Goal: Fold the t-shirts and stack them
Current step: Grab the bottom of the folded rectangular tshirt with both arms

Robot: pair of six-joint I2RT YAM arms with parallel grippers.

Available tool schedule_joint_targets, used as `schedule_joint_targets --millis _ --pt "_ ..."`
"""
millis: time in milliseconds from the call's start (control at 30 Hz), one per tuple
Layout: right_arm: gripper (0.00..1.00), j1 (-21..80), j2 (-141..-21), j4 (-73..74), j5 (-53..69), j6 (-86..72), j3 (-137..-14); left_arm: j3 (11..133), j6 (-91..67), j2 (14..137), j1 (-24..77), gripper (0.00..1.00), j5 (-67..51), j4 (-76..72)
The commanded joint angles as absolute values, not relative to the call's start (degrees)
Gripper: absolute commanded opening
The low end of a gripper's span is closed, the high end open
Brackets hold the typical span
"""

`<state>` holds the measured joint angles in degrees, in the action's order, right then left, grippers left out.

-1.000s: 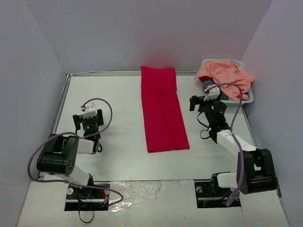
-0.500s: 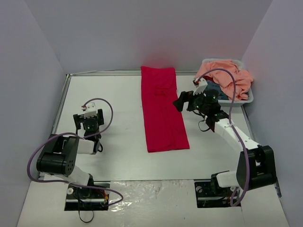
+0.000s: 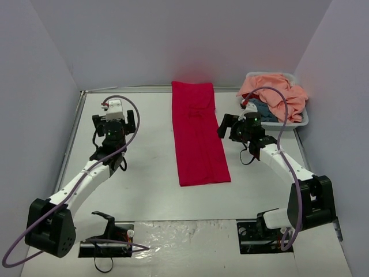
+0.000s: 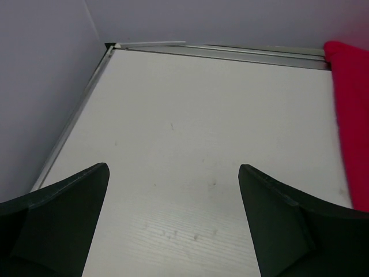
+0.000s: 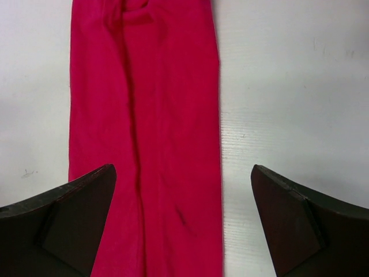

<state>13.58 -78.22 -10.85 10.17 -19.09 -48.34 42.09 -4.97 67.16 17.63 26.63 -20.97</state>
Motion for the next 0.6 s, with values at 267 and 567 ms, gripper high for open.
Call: schedule_joint_targets --millis 267,567 --pt "1.0 14.15 -73.74 -7.82 17.66 -21.71 -44.92 46.31 -19.77 58.45 31.2 0.94 15.58 5.7" --pt "1.0 13.8 -67.86 -3.7 19.09 -25.22 -40.87 36.66 -37.31 45.98 31.11 0.94 5.54 8.08"
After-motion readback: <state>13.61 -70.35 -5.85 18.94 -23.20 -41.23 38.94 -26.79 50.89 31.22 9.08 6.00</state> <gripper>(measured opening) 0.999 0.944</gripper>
